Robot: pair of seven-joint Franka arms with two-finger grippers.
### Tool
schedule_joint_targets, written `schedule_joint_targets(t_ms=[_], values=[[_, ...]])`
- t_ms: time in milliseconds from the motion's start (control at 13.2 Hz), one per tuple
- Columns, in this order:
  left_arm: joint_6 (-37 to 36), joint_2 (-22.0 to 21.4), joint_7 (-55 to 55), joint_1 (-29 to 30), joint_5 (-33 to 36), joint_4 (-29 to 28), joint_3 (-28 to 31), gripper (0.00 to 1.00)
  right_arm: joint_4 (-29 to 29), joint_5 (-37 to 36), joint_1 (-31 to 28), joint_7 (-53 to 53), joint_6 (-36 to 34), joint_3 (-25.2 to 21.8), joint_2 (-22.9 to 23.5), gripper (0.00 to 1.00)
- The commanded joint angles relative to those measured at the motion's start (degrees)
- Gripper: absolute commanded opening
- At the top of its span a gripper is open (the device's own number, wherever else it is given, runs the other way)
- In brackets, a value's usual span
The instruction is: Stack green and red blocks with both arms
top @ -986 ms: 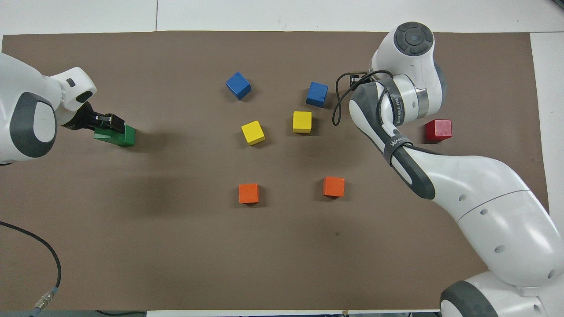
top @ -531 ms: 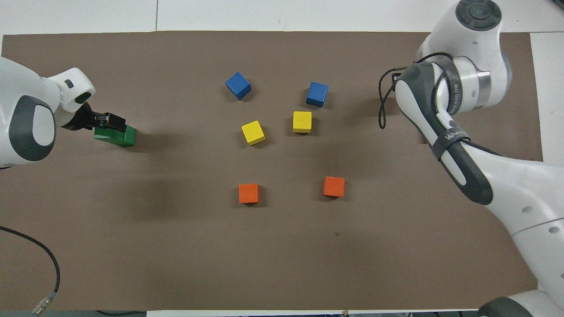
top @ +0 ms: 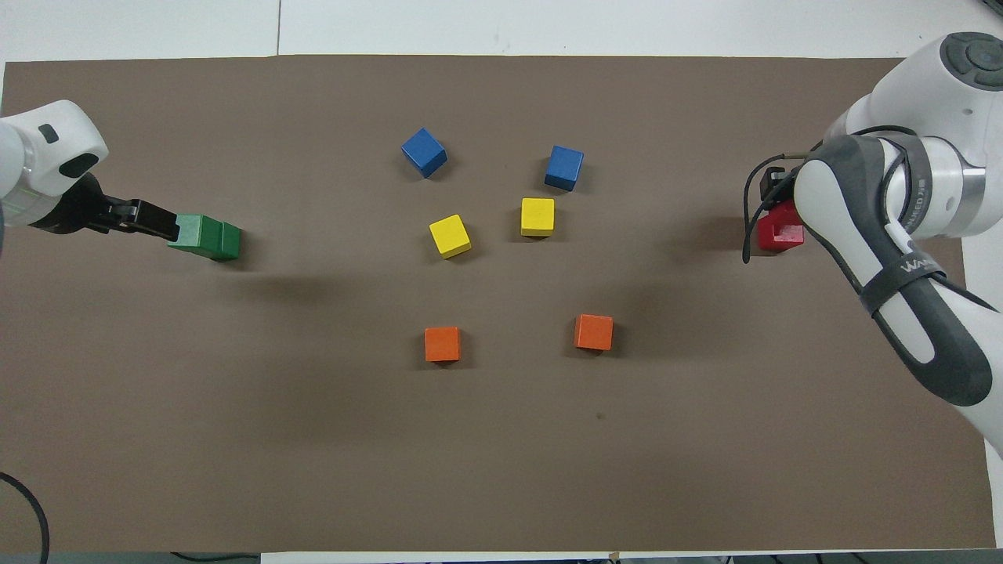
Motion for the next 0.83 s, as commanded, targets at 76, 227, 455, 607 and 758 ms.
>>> schedule_joint_targets(t_ms=[76,227,455,607,758], values=[[-9.07,-3.32,-1.20,-0.38,0.66,4.73,-0.57,1.00,-7.74,1.14,-0.90,0.12,7.76,0.68,-3.52,0.00],[-10.05,-7.89,-1.29,0.14,0.66,0.97,-0.40,1.00,-8.00,1.05,-1.08,-0.04,8.29,0.68,-3.52,0.00],[-11.10,-9.58,-6.02,-1.17,0.66,0.33,-0.31,1.00,-10.01,1.05,-1.25,-0.31,10.04,0.68,-3.87,0.00],[-12.07,-11.24,-5.34,-1.00,0.66,-1.06,-0.31,1.00,-13.26,1.05,-1.43,-0.66,12.59,0.68,-4.92,0.00],[-10.06,-12.66,-5.68,-1.00,0.66,-4.05,-0.31,1.00,-14.24,1.05,-1.52,-1.01,13.30,0.68,-5.28,0.00]])
